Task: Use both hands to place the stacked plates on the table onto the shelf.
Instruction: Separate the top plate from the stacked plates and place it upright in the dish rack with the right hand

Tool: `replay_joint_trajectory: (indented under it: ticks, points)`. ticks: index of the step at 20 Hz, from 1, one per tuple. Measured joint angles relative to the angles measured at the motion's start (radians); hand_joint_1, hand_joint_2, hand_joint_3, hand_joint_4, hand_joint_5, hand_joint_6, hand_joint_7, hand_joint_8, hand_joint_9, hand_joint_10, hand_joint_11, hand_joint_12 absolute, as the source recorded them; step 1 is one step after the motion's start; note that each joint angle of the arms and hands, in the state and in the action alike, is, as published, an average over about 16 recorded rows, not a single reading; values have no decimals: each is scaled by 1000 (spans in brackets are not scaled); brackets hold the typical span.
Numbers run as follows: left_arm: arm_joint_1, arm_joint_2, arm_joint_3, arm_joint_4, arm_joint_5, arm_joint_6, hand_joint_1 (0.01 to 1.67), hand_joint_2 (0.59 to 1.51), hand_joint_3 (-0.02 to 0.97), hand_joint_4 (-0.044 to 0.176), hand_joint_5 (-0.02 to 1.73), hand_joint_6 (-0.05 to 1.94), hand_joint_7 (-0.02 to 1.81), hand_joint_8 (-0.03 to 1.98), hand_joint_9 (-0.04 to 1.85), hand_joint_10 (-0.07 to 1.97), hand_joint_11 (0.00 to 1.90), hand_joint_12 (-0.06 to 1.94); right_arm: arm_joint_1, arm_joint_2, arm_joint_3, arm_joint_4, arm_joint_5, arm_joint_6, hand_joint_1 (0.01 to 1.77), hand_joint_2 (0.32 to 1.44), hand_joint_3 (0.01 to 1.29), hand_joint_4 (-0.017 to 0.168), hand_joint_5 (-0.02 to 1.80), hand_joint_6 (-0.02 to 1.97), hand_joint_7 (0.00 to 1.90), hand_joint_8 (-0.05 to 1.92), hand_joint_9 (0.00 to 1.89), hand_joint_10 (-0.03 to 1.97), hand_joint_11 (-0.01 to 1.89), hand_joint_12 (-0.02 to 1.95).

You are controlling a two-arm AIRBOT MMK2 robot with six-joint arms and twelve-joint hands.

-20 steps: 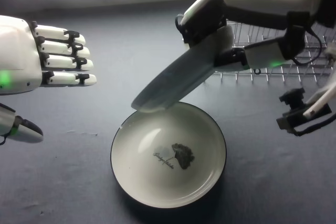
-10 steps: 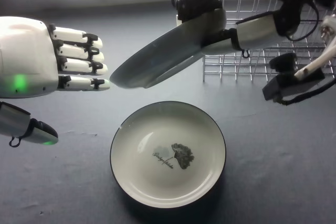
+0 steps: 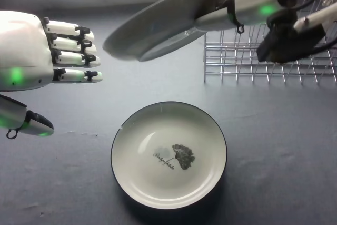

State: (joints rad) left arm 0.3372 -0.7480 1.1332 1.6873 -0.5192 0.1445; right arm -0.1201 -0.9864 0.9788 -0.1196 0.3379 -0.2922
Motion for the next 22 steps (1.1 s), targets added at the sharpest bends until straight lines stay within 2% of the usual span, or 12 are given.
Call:
replay_joint_trajectory:
  ticks: [11,22]
  points:
    - [4,-7,20,18,8,1,22,1195,-3,0,126,18,133,13,124,10,22,258,53,23,58,88,-98,-3,1358,1031,14,-12,886,911,1040,889,947,1130,686,1353]
    - [5,-13,29,30,-15,-22,23,1188,-3,0,131,17,143,13,134,9,22,294,110,19,114,112,-165,-8,1368,1037,15,-12,867,932,1033,882,929,1135,666,1352]
